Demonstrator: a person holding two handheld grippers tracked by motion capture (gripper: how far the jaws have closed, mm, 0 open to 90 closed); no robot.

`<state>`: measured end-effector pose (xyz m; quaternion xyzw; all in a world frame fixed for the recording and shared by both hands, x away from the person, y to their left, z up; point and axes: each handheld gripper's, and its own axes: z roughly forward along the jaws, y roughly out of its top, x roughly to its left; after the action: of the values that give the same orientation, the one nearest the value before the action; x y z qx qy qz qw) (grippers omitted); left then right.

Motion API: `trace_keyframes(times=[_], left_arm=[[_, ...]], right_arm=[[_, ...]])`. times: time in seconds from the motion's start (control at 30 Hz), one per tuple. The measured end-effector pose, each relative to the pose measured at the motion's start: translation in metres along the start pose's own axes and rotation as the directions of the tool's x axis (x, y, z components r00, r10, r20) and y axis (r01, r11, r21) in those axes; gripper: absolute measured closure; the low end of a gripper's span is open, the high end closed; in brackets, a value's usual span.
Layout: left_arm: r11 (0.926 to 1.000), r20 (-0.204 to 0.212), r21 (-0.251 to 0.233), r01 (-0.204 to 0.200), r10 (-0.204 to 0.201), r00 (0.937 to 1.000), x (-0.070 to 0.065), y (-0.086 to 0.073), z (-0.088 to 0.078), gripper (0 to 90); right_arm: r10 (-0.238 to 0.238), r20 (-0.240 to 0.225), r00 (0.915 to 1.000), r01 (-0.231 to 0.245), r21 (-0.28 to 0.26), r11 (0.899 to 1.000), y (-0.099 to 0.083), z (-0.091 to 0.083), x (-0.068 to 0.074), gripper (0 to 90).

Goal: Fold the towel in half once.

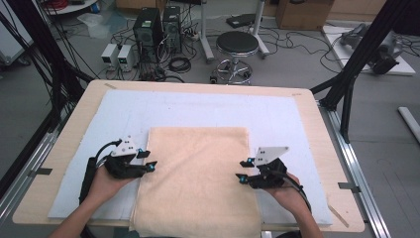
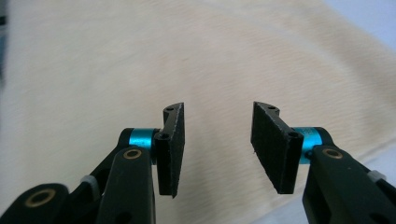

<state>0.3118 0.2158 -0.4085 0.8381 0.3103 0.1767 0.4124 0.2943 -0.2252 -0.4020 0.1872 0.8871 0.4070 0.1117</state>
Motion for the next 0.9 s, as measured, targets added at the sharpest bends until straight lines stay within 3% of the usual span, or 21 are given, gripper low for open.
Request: trace_keyframes(times=[0.1, 0.17, 0.27, 0.33, 0.4, 0.63, 0.73, 0.77, 0.8, 0.87, 0.9], left_arm=[[0.9999, -0.065, -0.005, 0.016, -0.016, 0.9978, 0.015, 0.006, 0.006, 52.7], [0.9977, -0.081, -0.023, 0.064, -0.066, 0.9946, 0.027, 0.008, 0.011, 53.1], [0.9944, -0.127, -0.045, 0.096, -0.101, 0.9868, 0.042, 0.01, 0.021, 53.2], [0.9943, -0.14, -0.019, 0.105, -0.106, 0.9844, 0.052, 0.014, 0.03, 53.4], [0.9931, -0.129, -0.022, 0.115, -0.117, 0.9847, 0.061, 0.017, 0.037, 53.3], [0.9917, -0.114, 0.046, 0.12, -0.114, 0.9869, 0.08, 0.019, 0.067, 50.0], [0.9924, -0.1, 0.062, 0.106, -0.099, 0.99, 0.081, 0.015, 0.075, 61.8], [0.9935, -0.077, 0.052, 0.101, -0.097, 0.9922, 0.081, 0.015, 0.077, 70.2], [0.9959, -0.094, 0.046, 0.078, -0.074, 0.9928, 0.08, 0.016, 0.078, 80.3], [0.9972, -0.119, 0.041, 0.062, -0.057, 0.9913, 0.079, 0.019, 0.079, 85.9], [0.9961, -0.122, 0.042, 0.078, -0.072, 0.9899, 0.081, 0.021, 0.08, 86.2]], right_arm=[[0.007, 0.044, 0.999, -0.006, -0.007, 1.0, 0.006, 0.005, -0.019, 51.8], [0.026, 0.073, 0.997, -0.025, -0.017, 1.0, 0.01, 0.008, -0.031, 50.5], [0.042, 0.095, 0.9946, -0.039, -0.031, 0.999, 0.015, 0.016, -0.049, 49.6], [0.057, 0.096, 0.9937, -0.055, -0.026, 0.998, 0.018, 0.023, -0.06, 49.1], [0.066, 0.108, 0.9919, -0.063, -0.029, 0.998, 0.019, 0.03, -0.071, 48.9], [0.107, 0.144, 0.9839, -0.109, 0.007, 0.994, 0.017, 0.051, -0.105, 46.8], [0.133, 0.154, 0.979, -0.138, 0.019, 0.99, 0.011, 0.058, -0.115, 46.7], [0.139, 0.162, 0.977, -0.146, 0.03, 0.989, 0.009, 0.06, -0.117, 46.9], [0.143, 0.161, 0.9765, -0.151, 0.039, 0.988, 0.007, 0.063, -0.119, 48.3], [0.146, 0.152, 0.9776, -0.156, 0.054, 0.986, 0.006, 0.066, -0.121, 61.1], [0.143, 0.142, 0.9794, -0.152, 0.056, 0.987, 0.007, 0.067, -0.122, 66.6]])
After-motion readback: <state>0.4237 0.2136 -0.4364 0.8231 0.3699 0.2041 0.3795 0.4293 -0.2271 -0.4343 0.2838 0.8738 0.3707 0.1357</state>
